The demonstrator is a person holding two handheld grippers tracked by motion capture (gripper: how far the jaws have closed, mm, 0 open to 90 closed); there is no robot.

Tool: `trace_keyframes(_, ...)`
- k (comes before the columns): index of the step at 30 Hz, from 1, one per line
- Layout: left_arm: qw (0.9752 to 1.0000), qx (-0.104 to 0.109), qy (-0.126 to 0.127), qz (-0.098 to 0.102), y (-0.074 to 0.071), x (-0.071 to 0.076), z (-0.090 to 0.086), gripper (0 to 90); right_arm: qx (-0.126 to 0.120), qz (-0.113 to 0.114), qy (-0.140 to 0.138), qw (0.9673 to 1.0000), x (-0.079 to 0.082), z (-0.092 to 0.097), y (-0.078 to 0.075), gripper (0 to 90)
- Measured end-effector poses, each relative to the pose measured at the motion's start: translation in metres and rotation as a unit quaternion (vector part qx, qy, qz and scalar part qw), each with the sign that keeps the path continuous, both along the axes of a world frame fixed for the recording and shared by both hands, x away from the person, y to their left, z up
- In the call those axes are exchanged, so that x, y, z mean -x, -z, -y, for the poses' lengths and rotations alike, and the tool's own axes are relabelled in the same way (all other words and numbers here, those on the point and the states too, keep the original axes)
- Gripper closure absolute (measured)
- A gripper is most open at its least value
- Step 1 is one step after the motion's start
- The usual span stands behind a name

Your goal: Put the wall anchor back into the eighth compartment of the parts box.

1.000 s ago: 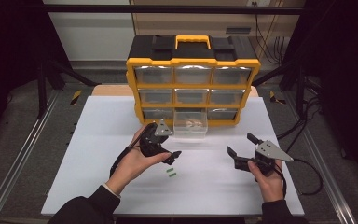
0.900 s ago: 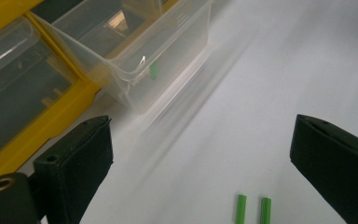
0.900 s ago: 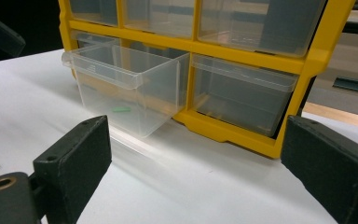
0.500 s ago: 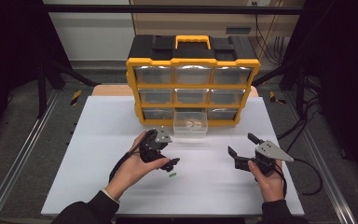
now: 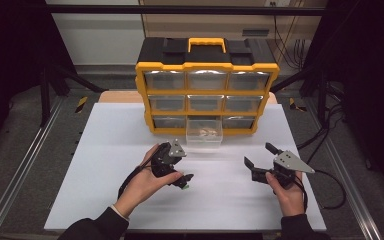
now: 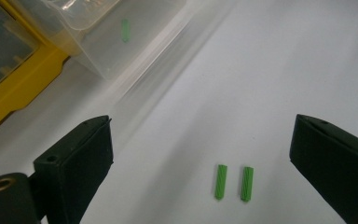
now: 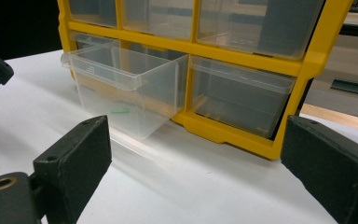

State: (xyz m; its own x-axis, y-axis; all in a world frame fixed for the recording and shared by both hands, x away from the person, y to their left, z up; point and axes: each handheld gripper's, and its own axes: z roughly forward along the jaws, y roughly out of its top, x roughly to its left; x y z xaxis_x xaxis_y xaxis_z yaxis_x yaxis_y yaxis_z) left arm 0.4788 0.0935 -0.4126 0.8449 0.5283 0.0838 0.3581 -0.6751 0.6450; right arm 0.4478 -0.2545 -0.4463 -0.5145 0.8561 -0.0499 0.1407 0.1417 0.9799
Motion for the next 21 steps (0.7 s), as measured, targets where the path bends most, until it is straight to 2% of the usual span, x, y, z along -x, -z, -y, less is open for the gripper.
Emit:
trace_keyframes(2,1.0000,0.005,-0.002,-0.003,0.002,0.001,0.001,5.8,0.001,0.000,0.000,1.0000,0.000,0.000,0.000,9.0)
trace_keyframes(12,0.9997,-0.016,0.010,-0.014,0.006,0.003,0.002,5.7,0.001,-0.002,-0.002,1.0000,0.000,-0.001,0.000,9.1)
trace_keyframes(13,0.9998,-0.007,0.007,-0.017,0.008,0.003,0.003,5.8,0.001,-0.002,-0.002,1.0000,0.000,-0.001,0.000,9.2)
trace_keyframes(15,0.9996,-0.015,0.010,-0.020,0.009,0.002,0.001,5.8,0.002,-0.005,-0.002,1.0000,0.000,-0.001,0.001,9.3)
trace_keyframes(21,0.9993,-0.019,0.011,-0.028,0.014,0.001,0.000,5.8,0.002,-0.003,-0.003,1.0000,0.000,-0.001,0.000,9.2)
